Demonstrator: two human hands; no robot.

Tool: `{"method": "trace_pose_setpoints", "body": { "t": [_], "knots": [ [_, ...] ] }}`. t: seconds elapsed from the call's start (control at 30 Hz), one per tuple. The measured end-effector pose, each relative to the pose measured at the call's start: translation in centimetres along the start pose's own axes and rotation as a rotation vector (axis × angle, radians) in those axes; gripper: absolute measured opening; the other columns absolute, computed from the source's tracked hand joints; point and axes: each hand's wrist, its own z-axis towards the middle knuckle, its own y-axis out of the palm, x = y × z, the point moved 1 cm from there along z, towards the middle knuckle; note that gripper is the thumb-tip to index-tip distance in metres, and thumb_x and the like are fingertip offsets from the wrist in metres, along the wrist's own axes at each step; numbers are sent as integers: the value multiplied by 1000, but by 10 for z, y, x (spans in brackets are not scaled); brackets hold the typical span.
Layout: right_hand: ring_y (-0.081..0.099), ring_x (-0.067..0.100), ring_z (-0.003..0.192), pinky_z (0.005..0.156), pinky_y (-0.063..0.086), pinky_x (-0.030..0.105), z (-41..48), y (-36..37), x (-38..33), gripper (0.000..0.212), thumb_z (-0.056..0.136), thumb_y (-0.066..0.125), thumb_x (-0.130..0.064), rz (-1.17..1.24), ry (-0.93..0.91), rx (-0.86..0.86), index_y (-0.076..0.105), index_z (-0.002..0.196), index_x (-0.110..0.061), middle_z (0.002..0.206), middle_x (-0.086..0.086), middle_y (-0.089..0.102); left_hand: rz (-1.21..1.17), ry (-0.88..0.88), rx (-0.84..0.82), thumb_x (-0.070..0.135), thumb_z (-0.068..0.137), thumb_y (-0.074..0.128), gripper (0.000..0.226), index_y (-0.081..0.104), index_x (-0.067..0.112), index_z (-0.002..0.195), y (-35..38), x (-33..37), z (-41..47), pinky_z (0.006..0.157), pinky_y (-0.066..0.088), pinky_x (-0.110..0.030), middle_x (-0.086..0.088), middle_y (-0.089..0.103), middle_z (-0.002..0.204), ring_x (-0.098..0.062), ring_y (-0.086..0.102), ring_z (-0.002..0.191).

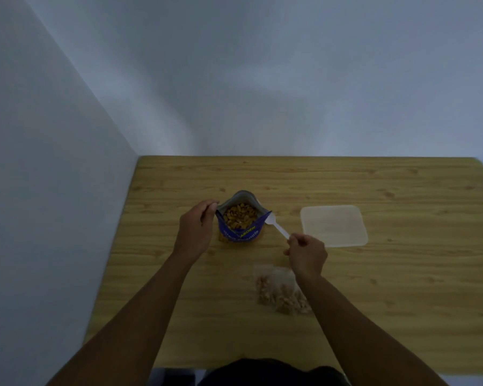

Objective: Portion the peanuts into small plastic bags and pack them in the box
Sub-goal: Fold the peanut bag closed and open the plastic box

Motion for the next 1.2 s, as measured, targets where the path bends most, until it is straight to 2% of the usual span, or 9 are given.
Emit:
{"method": "trace_pose_setpoints", "body": {
  "t": [0.1, 0.17, 0.27, 0.43, 0.57, 0.63, 0.8, 1.03, 1.2],
  "knots": [
    [69, 24, 82, 70, 47, 27, -1, 7, 6, 20, 94, 58, -17, -291, -187, -64, 76, 98, -11, 89, 8, 75, -7, -7, -15, 25, 102, 50, 28, 69, 13, 118, -1, 0, 0, 83, 44, -7, 3, 71, 111, -5, 63, 103],
    [67, 28, 89, 69, 44, 29, 1, 8, 8, 19, 98, 54, -20, -431, -238, -127, 71, 102, -13, 96, 10, 73, -4, -17, -33, 27, 102, 49, 30, 69, 13, 119, -3, 0, 1, 85, 47, -14, 3, 71, 112, -6, 63, 103],
    [61, 32, 105, 80, 47, 36, 7, 8, 13, 22, 98, 51, -15, -579, -265, -218, 65, 115, -11, 111, 12, 68, -10, -29, -64, 29, 102, 48, 31, 68, 15, 121, -4, 1, 2, 88, 49, -20, 4, 70, 114, -5, 63, 105],
    [63, 33, 104, 85, 49, 37, 3, 11, 10, 28, 93, 55, -5, -416, -425, -194, 65, 119, -2, 112, 16, 68, -2, -53, -140, 13, 102, 43, 31, 63, 14, 126, -8, 1, 6, 86, 43, -11, 4, 65, 117, -6, 60, 107],
    [57, 9, 96, 79, 42, 8, -5, 10, -27, 44, 88, 69, -10, -91, -637, -201, 58, 131, -12, 114, -1, 59, 37, 24, -272, -2, 91, 52, 44, 57, 13, 133, -10, -4, 11, 104, 43, -24, 1, 60, 129, -8, 55, 119],
    [55, 7, 98, 81, 43, 11, 2, 10, -47, 46, 88, 72, -12, -106, -736, -270, 58, 132, -14, 116, -2, 57, 110, 112, -274, 1, 89, 60, 44, 59, 13, 130, -11, -6, 17, 103, 45, -28, -1, 62, 127, -12, 57, 118],
    [63, 24, 90, 81, 50, 38, 25, 10, -79, 23, 81, 73, -7, -346, -860, -415, 77, 103, -13, 94, 7, 73, 233, 310, -290, -3, 81, 71, 34, 73, 7, 113, -16, -2, 33, 87, 48, -29, -9, 73, 104, -22, 65, 97],
    [65, 25, 75, 69, 50, 34, 34, 2, -79, 7, 75, 75, -5, -425, -803, -386, 78, 75, -12, 74, 6, 72, 280, 310, -295, 13, 73, 72, 16, 79, 8, 86, -25, -6, 42, 72, 49, -32, -6, 76, 79, -22, 71, 73],
    [63, 28, 73, 63, 37, 28, 29, 0, -71, 11, 73, 70, 5, -402, -789, -310, 72, 71, -6, 71, 9, 68, 302, 319, -275, 2, 71, 77, 18, 80, 10, 86, -24, -11, 43, 70, 55, -35, -4, 75, 77, -22, 68, 70]
  ]
}}
